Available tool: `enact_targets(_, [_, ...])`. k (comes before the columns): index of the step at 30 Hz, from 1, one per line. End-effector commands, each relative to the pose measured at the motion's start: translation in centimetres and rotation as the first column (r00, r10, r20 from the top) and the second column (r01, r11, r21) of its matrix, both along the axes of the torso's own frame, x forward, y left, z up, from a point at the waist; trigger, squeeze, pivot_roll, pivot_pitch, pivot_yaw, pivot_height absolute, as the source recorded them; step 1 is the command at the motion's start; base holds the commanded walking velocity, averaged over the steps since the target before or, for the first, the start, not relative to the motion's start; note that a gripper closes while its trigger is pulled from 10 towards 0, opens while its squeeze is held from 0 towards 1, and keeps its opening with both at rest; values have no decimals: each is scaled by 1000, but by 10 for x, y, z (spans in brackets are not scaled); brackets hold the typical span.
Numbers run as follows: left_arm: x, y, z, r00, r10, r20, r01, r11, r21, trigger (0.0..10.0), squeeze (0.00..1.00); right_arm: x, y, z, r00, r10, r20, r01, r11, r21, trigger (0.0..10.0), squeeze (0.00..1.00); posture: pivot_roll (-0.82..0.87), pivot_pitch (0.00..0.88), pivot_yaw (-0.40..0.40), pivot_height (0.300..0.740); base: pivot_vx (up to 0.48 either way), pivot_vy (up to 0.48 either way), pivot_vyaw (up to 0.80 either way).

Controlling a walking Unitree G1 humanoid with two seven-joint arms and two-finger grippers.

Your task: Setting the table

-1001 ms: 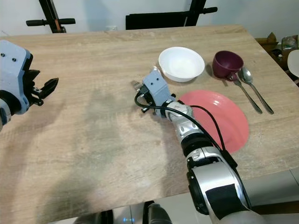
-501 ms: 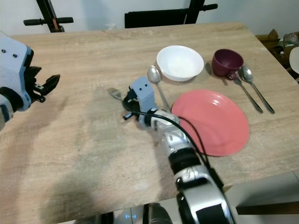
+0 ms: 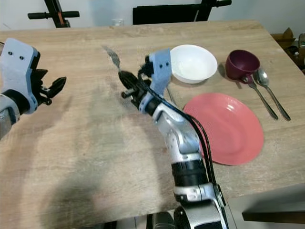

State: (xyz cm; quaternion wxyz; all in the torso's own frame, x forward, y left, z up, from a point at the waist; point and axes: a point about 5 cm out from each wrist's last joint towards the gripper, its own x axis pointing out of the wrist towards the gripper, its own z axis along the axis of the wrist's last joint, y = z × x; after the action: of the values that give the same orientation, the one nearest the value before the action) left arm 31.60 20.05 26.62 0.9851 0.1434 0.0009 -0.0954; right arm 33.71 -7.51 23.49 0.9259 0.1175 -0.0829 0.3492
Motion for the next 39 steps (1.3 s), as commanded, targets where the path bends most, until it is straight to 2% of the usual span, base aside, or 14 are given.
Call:
enact_targets(1, [0,1,-2,1000,8,3,-8,1000,-6,10000,0,-5,-5,9,999,-41,24,38,994,101,10000,0,64,151,88,740,0,0,0])
enact_targets(3, [-3,-5,-8,1000,-10,-3,10,1000,-5,10000,0,-11,-13,18,987,-152,43,135,954,267,10000,0,72,144,99,740,0,0,0])
enact_targets(8, [-8,-7,-12,1000,-10,0,10,999,-33,10000,0,-17,-18,17,964,-257,63,230,931,284,10000,0,83,143,120,740,0,0,0])
enact_targets(10, [-12,-6,-13,1000,9,14,-8,999,-39,10000,0,-23,-21,13,949,-311,44,283,907,311,10000,0,83,135,133,740,0,0,0])
enact_targets(13, [-14,-4,-14,998,48,30,-47,998,-52,10000,0,-33,-20,6,928,-371,34,344,889,302,10000,0,76,125,131,740,0,0,0])
enact_targets(17, [-10,-10,-16,998,29,47,-27,999,-41,10000,0,-37,-19,-3,910,-414,11,393,872,292,10000,0,51,87,137,740,0,0,0])
enact_targets(24, [-10,-15,-19,999,25,47,-22,998,-63,10000,0,-36,-23,-6,896,-443,-9,426,855,296,10000,0,44,76,137,740,0,0,0])
enact_targets(29, [-12,-17,-18,999,13,52,-9,997,-74,10000,0,-35,-25,-6,892,-453,-5,436,856,280,10000,0,46,83,131,740,-99,0,0])
enact_targets(39, [-14,-22,-17,998,-9,65,15,995,-97,10000,0,-33,-22,-11,893,-449,-8,438,867,238,10000,0,20,87,104,740,-332,0,0])
